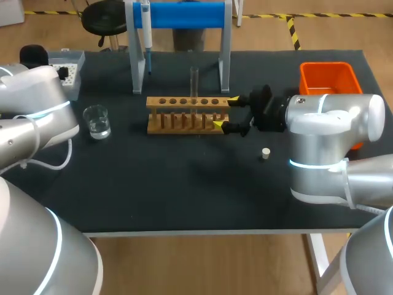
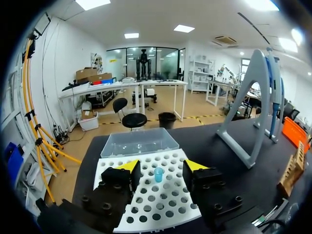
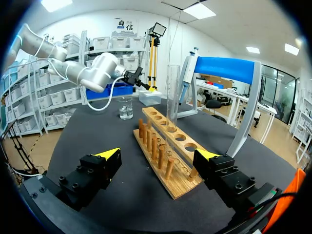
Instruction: Invert the test tube, pick up the pipette, mount the tip to pipette, aspirate from beaker and dispense into the tube, eject the tip, return the pipette, and cap with the stopper.
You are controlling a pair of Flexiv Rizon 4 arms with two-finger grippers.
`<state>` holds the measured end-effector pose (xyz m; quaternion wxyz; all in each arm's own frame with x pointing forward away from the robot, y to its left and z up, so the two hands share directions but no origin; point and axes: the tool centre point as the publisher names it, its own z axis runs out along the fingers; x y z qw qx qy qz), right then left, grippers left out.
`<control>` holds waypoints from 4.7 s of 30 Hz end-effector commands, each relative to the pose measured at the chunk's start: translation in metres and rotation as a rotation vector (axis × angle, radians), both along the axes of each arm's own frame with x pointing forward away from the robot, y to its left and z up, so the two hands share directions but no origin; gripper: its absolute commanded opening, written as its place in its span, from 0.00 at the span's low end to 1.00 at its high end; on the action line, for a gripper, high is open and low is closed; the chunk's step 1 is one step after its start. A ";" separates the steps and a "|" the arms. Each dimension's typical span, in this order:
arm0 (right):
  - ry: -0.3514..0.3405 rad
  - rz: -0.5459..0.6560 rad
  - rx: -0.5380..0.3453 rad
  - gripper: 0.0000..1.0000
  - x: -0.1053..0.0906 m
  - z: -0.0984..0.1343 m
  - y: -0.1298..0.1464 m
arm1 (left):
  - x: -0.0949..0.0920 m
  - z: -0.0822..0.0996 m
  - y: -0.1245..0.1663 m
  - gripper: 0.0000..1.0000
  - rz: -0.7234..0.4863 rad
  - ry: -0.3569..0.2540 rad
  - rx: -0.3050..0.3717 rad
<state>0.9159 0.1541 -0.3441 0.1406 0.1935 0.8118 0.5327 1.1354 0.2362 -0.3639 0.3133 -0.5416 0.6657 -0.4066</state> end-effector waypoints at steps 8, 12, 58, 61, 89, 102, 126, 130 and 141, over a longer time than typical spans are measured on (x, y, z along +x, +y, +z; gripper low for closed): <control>-0.002 -0.001 0.002 1.00 -0.001 -0.001 0.000 | 0.004 -0.004 0.000 0.47 0.009 0.005 0.001; -0.002 -0.001 0.002 1.00 -0.001 -0.001 0.000 | 0.004 -0.005 0.001 0.43 0.011 0.005 0.002; -0.002 -0.001 0.002 1.00 -0.001 -0.001 0.000 | 0.003 0.015 0.003 0.00 0.013 -0.016 0.039; -0.002 -0.001 0.002 1.00 -0.001 -0.001 0.000 | 0.003 0.018 0.004 0.00 0.015 -0.019 0.048; -0.002 -0.001 0.002 1.00 -0.001 -0.001 0.000 | 0.005 0.046 0.005 0.00 0.044 -0.076 0.088; -0.002 -0.001 0.002 1.00 -0.001 -0.001 0.000 | -0.009 0.073 -0.001 0.00 0.024 -0.117 0.111; -0.002 -0.001 0.002 1.00 -0.001 -0.001 0.000 | -0.117 0.159 -0.073 0.00 -0.639 -0.142 0.074; -0.002 -0.001 0.002 1.00 -0.001 -0.001 0.000 | -0.117 0.159 -0.073 0.00 -0.639 -0.142 0.074; -0.002 -0.001 0.002 1.00 -0.001 -0.001 0.000 | -0.117 0.159 -0.073 0.00 -0.639 -0.142 0.074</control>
